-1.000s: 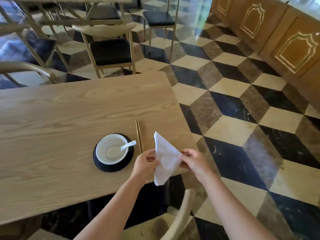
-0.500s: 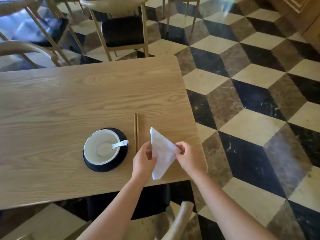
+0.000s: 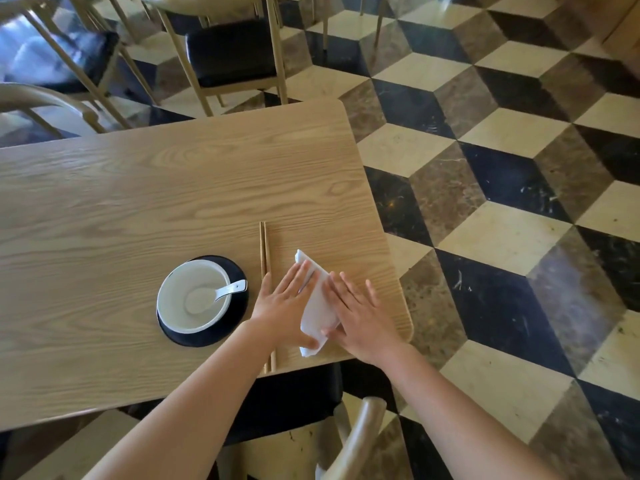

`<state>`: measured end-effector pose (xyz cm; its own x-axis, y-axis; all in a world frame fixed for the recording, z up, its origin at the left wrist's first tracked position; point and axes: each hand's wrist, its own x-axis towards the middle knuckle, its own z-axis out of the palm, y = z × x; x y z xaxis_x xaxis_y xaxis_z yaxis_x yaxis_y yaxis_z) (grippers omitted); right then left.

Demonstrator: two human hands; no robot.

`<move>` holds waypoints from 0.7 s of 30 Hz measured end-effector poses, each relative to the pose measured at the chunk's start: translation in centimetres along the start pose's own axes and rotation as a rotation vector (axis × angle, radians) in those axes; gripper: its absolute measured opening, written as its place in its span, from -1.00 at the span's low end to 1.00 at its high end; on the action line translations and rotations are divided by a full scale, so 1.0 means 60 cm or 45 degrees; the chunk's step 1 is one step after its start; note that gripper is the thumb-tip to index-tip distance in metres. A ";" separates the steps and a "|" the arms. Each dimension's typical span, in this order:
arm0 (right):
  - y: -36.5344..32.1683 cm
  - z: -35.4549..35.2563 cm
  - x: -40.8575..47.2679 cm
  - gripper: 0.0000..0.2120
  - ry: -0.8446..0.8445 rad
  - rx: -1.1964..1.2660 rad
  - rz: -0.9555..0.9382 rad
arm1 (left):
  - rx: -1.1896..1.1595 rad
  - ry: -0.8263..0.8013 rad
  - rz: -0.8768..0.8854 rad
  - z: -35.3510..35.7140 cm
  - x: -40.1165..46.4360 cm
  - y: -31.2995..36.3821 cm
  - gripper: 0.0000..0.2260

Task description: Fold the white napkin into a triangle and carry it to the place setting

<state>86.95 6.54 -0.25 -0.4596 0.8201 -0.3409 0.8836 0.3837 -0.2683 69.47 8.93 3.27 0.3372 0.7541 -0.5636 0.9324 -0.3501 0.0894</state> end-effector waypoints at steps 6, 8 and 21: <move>-0.001 0.010 0.002 -0.17 -0.041 -0.084 0.039 | 0.002 -0.006 0.000 0.008 0.006 -0.003 0.09; -0.001 0.011 0.003 -0.18 -0.056 -0.112 0.038 | -0.007 -0.016 0.005 0.009 0.009 -0.005 0.09; -0.042 -0.074 -0.021 -0.34 0.093 -0.032 0.191 | 0.028 0.141 0.051 -0.049 -0.028 0.011 -0.09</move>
